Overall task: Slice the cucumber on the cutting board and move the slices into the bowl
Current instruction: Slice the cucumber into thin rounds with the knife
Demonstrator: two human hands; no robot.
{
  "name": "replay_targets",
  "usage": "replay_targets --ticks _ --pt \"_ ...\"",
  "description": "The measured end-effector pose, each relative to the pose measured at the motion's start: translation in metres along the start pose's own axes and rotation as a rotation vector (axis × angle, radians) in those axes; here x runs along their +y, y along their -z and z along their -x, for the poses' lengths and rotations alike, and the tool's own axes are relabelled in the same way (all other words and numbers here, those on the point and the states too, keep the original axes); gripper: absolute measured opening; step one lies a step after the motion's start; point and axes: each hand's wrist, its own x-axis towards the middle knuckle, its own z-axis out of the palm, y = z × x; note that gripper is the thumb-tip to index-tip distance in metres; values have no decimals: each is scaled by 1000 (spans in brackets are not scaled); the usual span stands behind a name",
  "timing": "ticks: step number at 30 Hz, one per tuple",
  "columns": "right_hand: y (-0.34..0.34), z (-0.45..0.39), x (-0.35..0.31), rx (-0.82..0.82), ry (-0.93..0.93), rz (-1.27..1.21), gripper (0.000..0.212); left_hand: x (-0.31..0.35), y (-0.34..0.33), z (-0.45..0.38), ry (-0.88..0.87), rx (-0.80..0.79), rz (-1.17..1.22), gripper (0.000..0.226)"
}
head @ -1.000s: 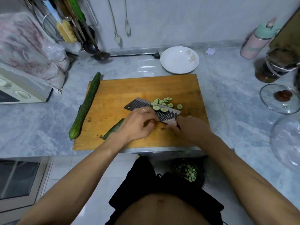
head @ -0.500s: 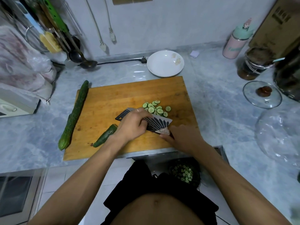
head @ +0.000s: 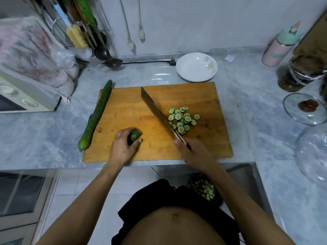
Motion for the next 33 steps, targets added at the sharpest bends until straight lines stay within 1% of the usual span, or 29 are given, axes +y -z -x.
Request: replay_targets --ticks 2,4,8,10,12,14,17,19,21,24,27,30,33 --pt "-6 -6 -9 -34 -82 -110 47 -1 -6 -5 9 2 -3 50" --pt "-9 -12 -16 -90 -145 -133 43 1 -10 -10 -37 25 35 46" --pt "-17 -19 -20 -150 -131 53 55 11 -17 -15 -189 54 100 40" --pt "-24 -21 -25 -123 -177 89 56 10 -23 -18 -232 91 122 37" --pt "-28 -24 -32 -93 -232 104 60 3 -31 -20 -283 126 95 33" --pt "-28 -28 -36 -107 -305 32 63 -4 -34 -21 -335 138 74 30" --pt "-25 -32 -40 -148 -444 -149 65 -9 -32 -18 -392 144 78 28" --pt "-28 -32 -43 -114 -501 -197 65 -8 -30 -17 -426 155 84 26" --pt "-34 -31 -46 -51 -479 -157 66 -8 -29 -18 -417 150 96 25" --pt "-45 -27 -48 -7 -370 -41 70 -8 -30 -19 -364 144 133 23" --pt "-52 -22 -50 -10 -294 66 69 -6 -30 -20 -348 119 113 23" --pt "-58 -17 -51 -11 -226 115 68 -5 -29 -21 -327 103 99 24" --pt "-58 -10 -55 -33 -236 119 63 -2 -27 -21 -346 108 105 28"
